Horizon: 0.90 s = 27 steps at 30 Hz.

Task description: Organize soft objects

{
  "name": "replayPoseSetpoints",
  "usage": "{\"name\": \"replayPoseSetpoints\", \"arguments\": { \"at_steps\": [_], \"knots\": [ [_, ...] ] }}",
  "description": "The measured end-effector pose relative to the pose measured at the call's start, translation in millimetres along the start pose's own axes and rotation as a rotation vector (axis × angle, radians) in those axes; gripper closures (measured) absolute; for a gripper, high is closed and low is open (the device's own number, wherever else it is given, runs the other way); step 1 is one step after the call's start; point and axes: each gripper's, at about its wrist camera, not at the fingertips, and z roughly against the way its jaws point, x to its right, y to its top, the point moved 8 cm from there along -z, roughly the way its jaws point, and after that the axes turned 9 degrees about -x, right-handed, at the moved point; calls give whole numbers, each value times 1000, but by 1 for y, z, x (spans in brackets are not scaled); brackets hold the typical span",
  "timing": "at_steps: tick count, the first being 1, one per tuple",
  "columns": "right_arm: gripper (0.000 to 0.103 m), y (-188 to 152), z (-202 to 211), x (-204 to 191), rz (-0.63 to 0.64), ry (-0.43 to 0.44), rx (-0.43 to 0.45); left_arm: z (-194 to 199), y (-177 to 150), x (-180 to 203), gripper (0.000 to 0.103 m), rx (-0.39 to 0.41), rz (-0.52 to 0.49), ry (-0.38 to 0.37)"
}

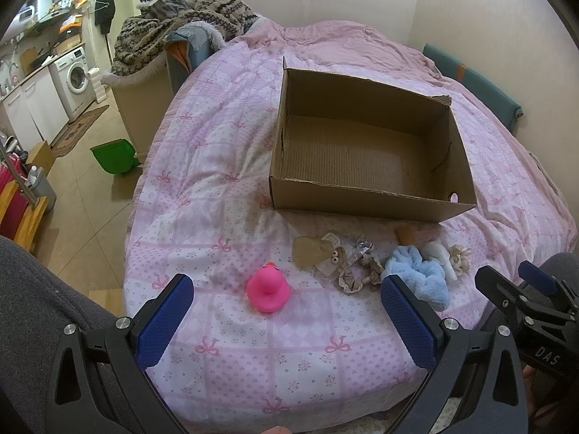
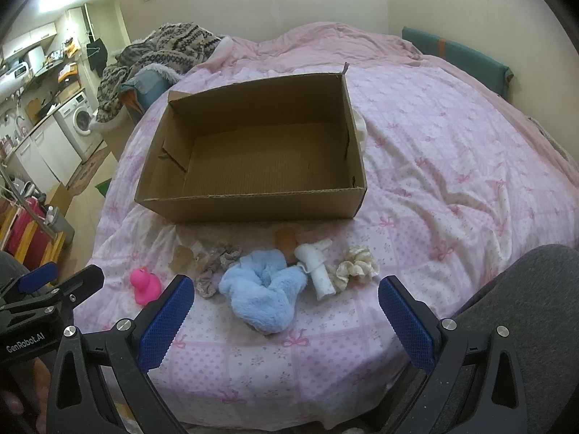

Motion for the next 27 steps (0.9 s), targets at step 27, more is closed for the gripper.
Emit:
{"name": "replayPoseSetpoints", "arguments": {
  "at_steps": [27],
  "knots": [
    [0, -2, -1, -1, -10, 11, -7, 1, 0, -4, 0, -1, 7, -1]
  ]
}}
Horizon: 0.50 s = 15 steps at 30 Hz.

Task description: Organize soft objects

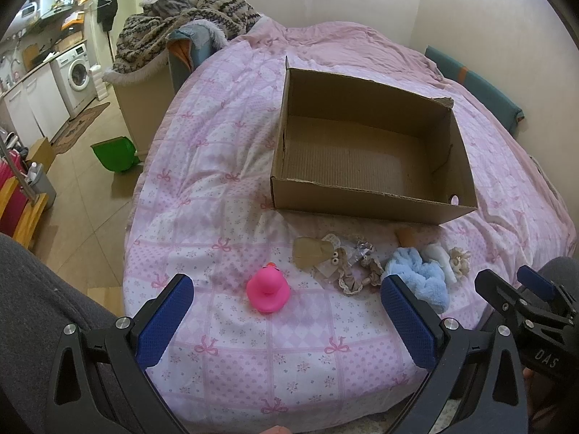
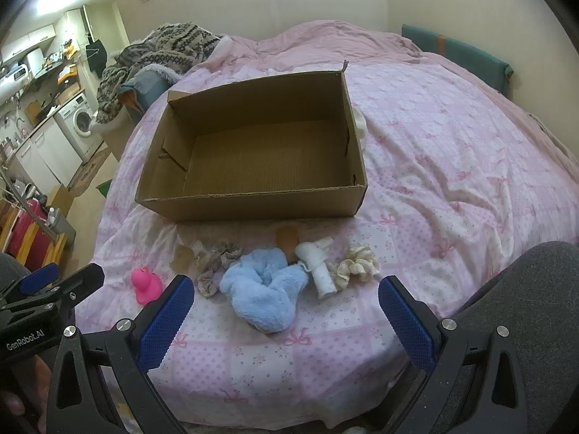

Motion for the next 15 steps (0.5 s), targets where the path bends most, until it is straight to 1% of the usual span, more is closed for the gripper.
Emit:
{"name": "replayPoseSetpoints", "arguments": {
  "at_steps": [15],
  "knots": [
    [0, 2, 2, 3, -18, 10, 1, 3, 2, 6, 0, 11, -11, 12]
  ]
}}
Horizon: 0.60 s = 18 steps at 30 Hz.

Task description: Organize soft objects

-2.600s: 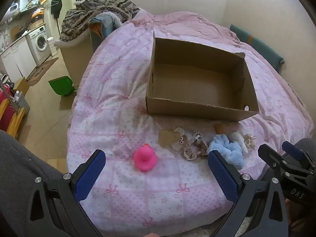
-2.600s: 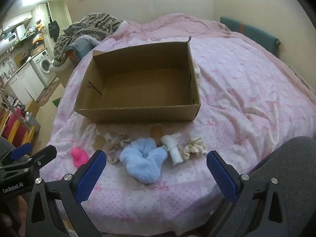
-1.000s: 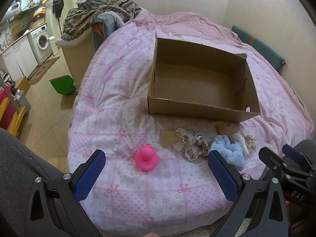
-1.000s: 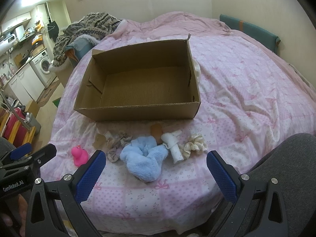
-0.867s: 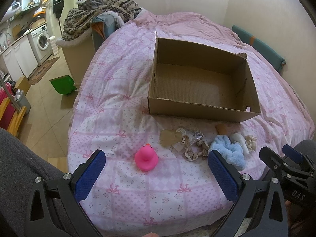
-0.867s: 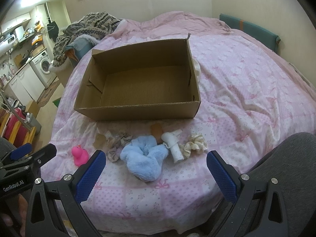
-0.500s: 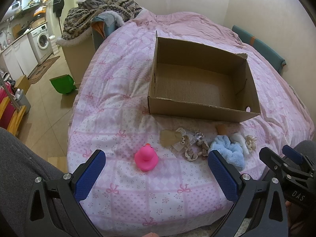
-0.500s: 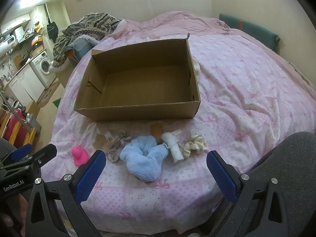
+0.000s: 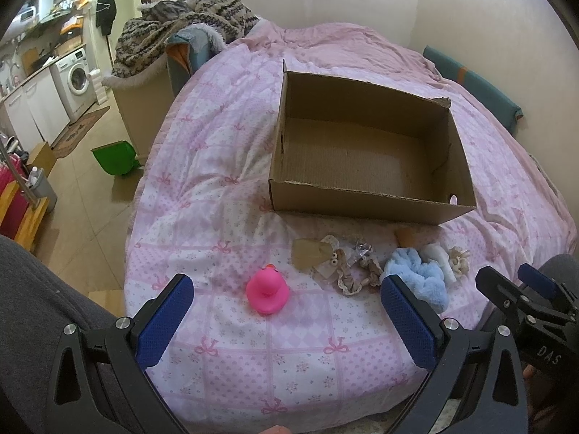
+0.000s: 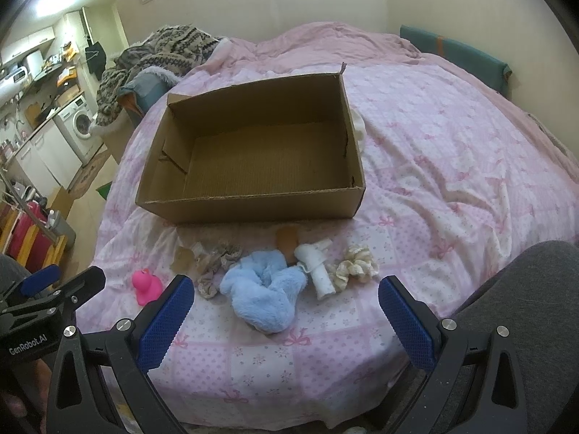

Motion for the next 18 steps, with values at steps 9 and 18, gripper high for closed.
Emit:
{"name": "replayPoseSetpoints", "arguments": {
  "at_steps": [9, 18],
  "knots": [
    [0, -2, 1, 1, 6, 2, 2, 1, -1, -2, 0, 8, 5, 11],
    [0, -1, 5, 0, 5, -5, 7, 2, -1, 0, 0, 6, -2, 6]
  ]
}}
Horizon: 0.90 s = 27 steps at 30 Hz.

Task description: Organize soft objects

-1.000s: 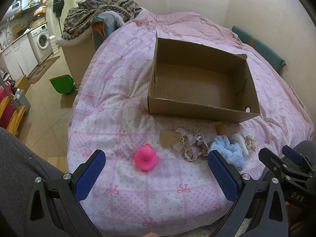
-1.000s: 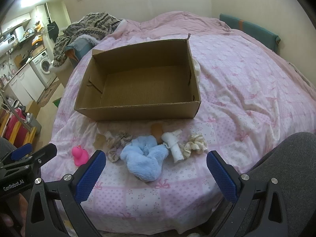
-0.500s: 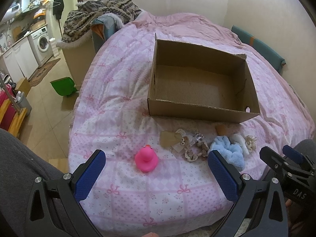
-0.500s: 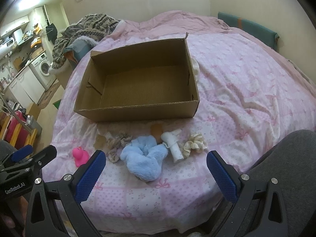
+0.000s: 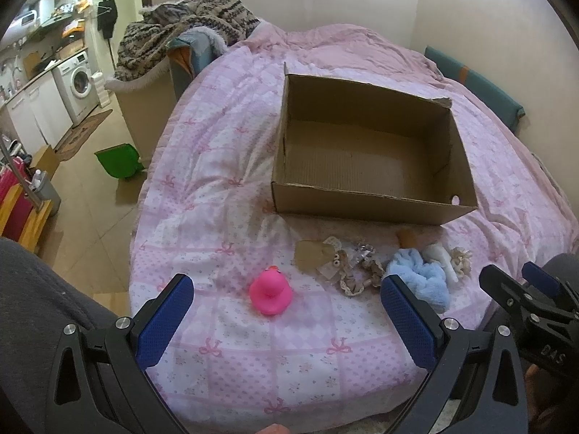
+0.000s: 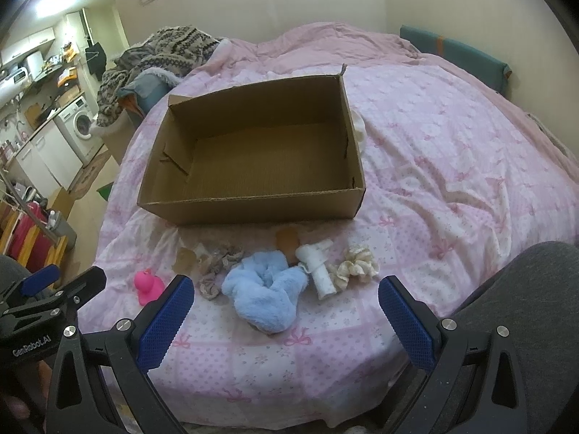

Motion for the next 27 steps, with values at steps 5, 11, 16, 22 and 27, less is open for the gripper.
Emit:
{"name": "replayPoseSetpoints", "arguments": {
  "at_steps": [5, 11, 16, 22, 27],
  "knots": [
    [0, 9, 5, 4, -19, 13, -22, 2, 11, -2, 0, -40, 15, -19],
    [0, 34, 11, 8, 7, 22, -30, -8, 32, -11, 0, -108, 7, 12],
    [0, 52, 2, 18, 11, 35, -77, -22, 47, -23, 0, -160, 29, 35],
    [0, 61, -26, 29, 16, 57, -183, -52, 49, -38, 0, -275, 98, 35],
    [0, 57, -54, 38, -21, 89, -272, -84, 36, -59, 7, -400, 224, 13]
  ]
}}
